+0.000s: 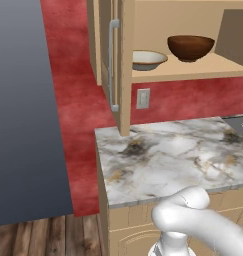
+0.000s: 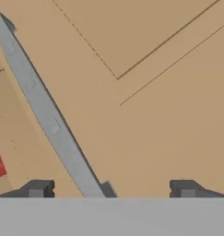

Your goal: Open the cabinet. Pick the bowls from the counter and place them in the cabinet. Then close the cabinet.

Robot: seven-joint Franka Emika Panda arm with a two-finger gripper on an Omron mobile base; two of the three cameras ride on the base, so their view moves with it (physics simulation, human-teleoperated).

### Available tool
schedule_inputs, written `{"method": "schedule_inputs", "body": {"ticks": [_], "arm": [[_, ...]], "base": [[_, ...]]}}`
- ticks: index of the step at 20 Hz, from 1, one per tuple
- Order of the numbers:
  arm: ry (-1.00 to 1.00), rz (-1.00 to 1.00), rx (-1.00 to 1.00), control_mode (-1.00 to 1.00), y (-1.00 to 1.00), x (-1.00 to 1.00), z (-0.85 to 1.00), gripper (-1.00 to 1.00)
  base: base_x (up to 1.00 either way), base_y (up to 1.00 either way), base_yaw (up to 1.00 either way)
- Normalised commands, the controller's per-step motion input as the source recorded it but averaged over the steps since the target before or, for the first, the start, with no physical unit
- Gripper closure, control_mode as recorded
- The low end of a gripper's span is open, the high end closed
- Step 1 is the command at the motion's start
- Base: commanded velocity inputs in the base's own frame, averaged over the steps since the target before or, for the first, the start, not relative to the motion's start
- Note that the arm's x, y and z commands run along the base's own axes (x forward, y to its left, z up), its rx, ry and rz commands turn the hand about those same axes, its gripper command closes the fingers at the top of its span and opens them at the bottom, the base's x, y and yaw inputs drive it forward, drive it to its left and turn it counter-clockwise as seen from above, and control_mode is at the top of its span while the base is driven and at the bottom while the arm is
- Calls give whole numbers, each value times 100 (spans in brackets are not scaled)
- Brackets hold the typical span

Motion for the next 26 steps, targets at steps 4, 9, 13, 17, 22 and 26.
{"method": "schedule_inputs", "body": {"ticks": [4, 9, 13, 17, 22, 26], "arm": [[0, 0, -13, -100, 33, 35, 0, -100], [0, 0, -4, -100, 5, 46, 0, -100], [0, 0, 0, -100, 0, 54, 0, -100], [0, 0, 0, -100, 0, 58, 0, -100], [1, 0, 0, -100, 0, 60, 0, -100], [9, -1, 0, -100, 0, 66, 0, -100]], "base": [[0, 0, 0], [0, 0, 0], [0, 0, 0], [0, 0, 0], [0, 0, 0], [0, 0, 0]]}}
